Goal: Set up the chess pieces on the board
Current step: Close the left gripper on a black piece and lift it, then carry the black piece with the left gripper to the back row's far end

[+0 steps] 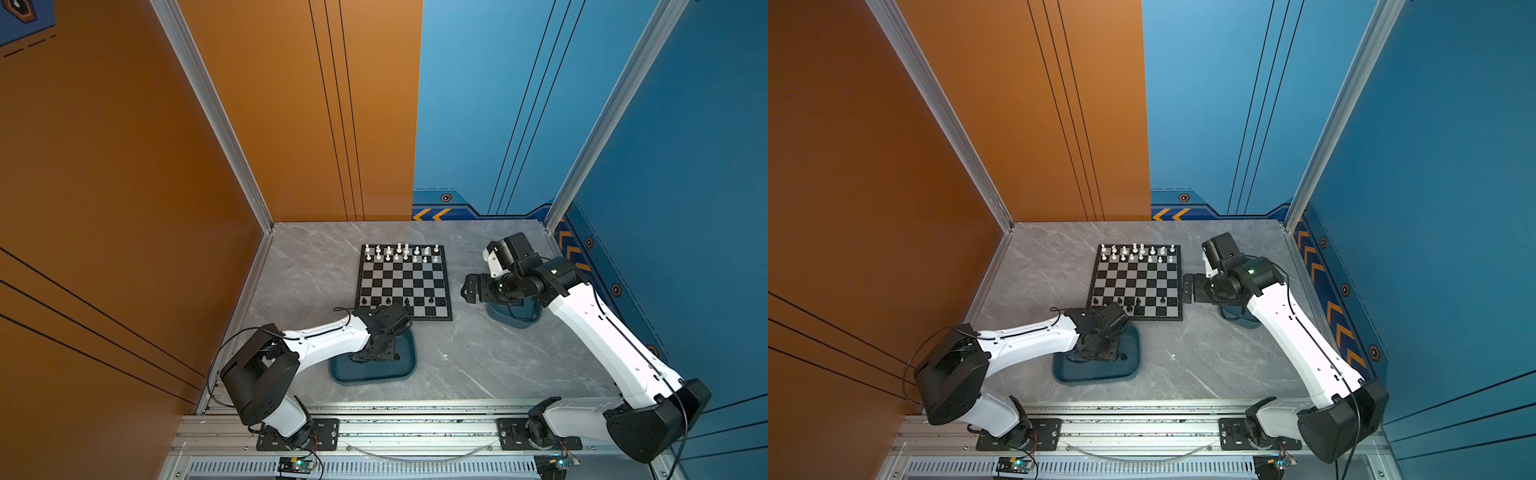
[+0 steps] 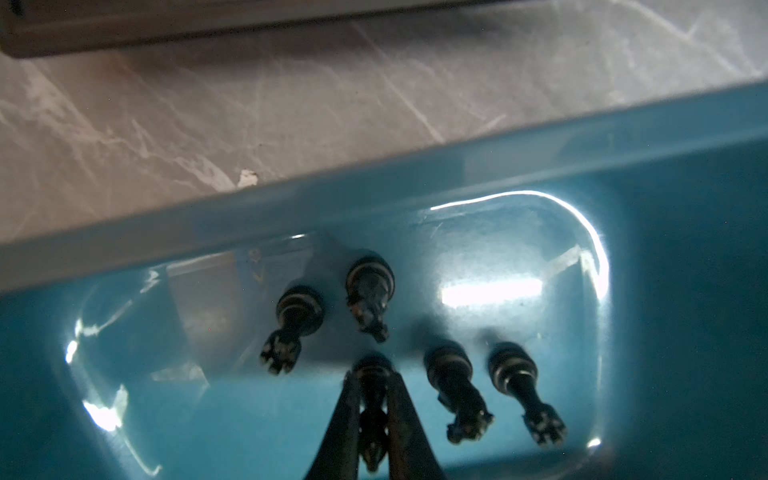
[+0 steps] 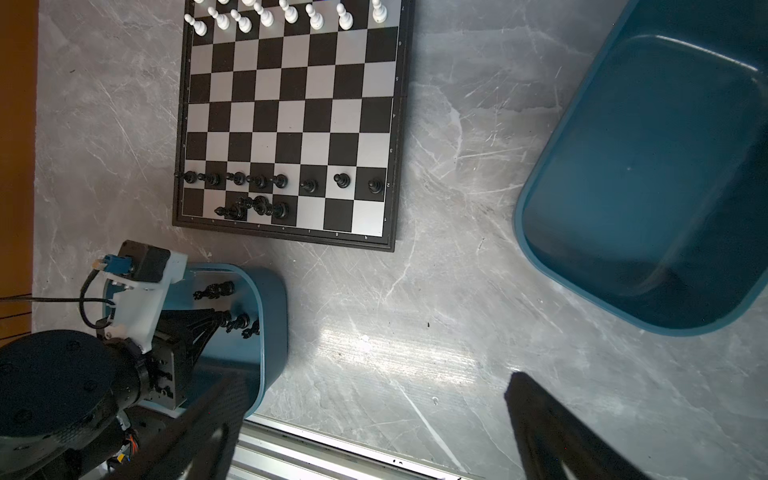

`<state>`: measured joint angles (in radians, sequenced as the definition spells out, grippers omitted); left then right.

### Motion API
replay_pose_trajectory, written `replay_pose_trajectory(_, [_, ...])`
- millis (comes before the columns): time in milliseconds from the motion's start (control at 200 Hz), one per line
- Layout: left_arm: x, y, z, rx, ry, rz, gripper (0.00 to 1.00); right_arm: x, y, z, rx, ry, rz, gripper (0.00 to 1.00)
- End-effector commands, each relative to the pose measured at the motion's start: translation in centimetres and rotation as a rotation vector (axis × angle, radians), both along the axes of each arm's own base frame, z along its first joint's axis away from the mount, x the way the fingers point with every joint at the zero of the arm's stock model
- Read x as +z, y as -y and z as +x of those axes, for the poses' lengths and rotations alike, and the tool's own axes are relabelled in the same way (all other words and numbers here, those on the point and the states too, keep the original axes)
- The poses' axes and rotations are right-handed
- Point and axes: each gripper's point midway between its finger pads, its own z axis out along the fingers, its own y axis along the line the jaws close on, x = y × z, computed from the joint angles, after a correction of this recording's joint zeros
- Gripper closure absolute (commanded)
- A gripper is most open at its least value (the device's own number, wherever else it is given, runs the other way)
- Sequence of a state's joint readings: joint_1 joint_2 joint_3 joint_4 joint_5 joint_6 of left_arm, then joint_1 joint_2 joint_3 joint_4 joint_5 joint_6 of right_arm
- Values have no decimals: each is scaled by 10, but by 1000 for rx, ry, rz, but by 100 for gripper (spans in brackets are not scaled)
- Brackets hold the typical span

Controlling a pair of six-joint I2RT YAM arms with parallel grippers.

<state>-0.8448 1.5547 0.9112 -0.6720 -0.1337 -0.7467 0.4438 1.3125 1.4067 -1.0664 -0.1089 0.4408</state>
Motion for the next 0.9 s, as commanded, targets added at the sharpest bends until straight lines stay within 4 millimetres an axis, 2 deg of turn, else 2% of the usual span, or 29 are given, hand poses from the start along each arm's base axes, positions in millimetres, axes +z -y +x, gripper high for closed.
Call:
replay_pose_trajectory(0, [7, 1, 3, -7, 1, 5, 92, -2, 9, -11, 6, -15, -24, 0])
replay_pose_trajectory(285, [41, -10, 8, -33, 25, 34, 93, 1, 9, -10, 4, -6, -22, 0])
replay_pose_trajectory(325, [56, -5, 14, -37, 52, 17, 93, 2, 9, -10, 4, -3, -21, 0])
replay_pose_trajectory(501, [89, -1, 28, -54, 98, 3, 93, 2, 8, -9, 1, 0, -14, 0])
replay_pose_trajectory(686, [121, 18, 50, -92, 147, -19, 93, 1, 9, -11, -2, -1, -8, 0])
replay_pose_trajectory(891, [137, 46, 74, -138, 168, -53, 92, 3, 14, -15, -21, 11, -12, 0])
